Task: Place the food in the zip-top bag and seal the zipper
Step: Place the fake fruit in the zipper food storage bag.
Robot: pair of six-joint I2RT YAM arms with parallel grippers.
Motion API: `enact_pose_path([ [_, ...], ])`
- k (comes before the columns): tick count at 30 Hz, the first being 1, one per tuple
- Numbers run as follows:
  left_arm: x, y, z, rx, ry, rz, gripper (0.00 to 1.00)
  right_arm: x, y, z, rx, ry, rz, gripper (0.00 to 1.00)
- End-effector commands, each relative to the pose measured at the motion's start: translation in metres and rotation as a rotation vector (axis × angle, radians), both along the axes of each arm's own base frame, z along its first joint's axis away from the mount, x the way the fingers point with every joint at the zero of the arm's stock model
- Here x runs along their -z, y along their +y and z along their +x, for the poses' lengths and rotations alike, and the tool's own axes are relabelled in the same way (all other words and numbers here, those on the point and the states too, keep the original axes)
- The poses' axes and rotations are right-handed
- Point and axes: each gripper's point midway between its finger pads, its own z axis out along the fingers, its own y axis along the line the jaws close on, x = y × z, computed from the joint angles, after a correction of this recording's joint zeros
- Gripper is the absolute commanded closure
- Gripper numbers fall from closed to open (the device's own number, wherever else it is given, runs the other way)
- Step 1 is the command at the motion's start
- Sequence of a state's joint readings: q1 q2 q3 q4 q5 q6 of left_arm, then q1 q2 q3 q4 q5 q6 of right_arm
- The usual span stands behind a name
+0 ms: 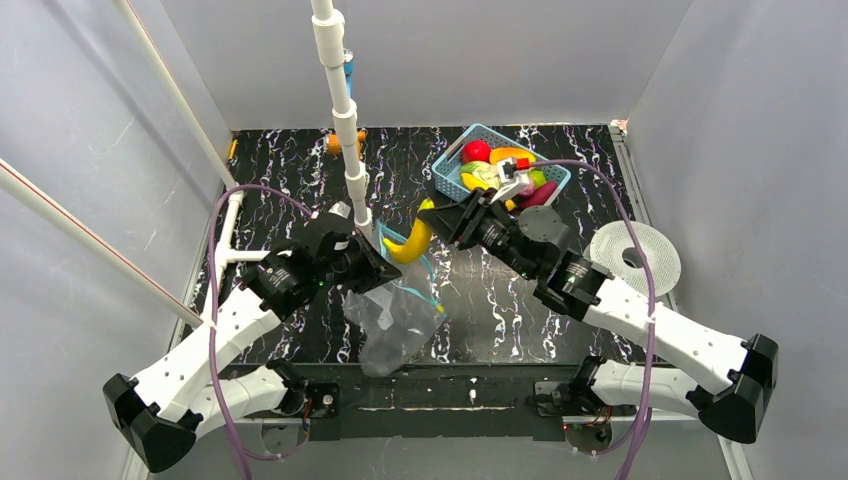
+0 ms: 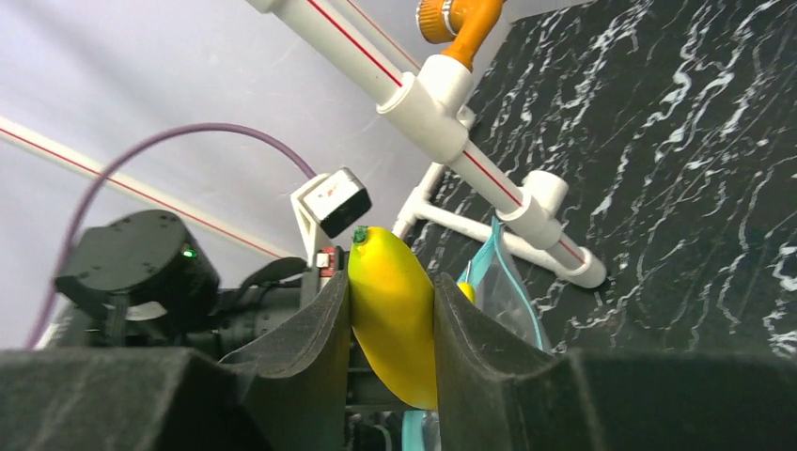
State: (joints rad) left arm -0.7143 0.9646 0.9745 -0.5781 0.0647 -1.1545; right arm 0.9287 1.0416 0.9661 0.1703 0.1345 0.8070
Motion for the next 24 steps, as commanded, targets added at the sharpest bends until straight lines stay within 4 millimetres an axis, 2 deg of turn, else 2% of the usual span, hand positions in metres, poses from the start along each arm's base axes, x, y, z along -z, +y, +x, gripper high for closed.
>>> enact_pose_path([
  [1,-0.021,-0.006,-0.005,0.021,-0.020,-0.091,1.00,-0.041,-0.007,0.014,0.166,-0.165,0.010,0.99],
  [4,-0.019,-0.002,-0.006,0.005,-0.020,-0.086,1.00,-0.049,-0.017,0.019,0.229,-0.198,-0.022,0.99],
  [7,-0.015,0.000,-0.006,-0.003,-0.017,-0.083,1.00,-0.052,-0.016,0.015,0.209,-0.221,-0.029,0.99],
  [12,-0.015,-0.004,-0.005,0.005,-0.012,-0.089,1.00,-0.040,-0.003,0.011,0.157,-0.198,-0.029,0.99],
  [18,-0.018,-0.010,-0.005,0.027,-0.006,-0.113,1.00,-0.034,0.015,0.005,0.126,-0.300,-0.071,0.99],
  [24,-0.023,-0.010,-0.005,0.034,-0.023,-0.116,1.00,-0.022,0.034,0.005,0.084,-0.328,-0.084,0.89],
])
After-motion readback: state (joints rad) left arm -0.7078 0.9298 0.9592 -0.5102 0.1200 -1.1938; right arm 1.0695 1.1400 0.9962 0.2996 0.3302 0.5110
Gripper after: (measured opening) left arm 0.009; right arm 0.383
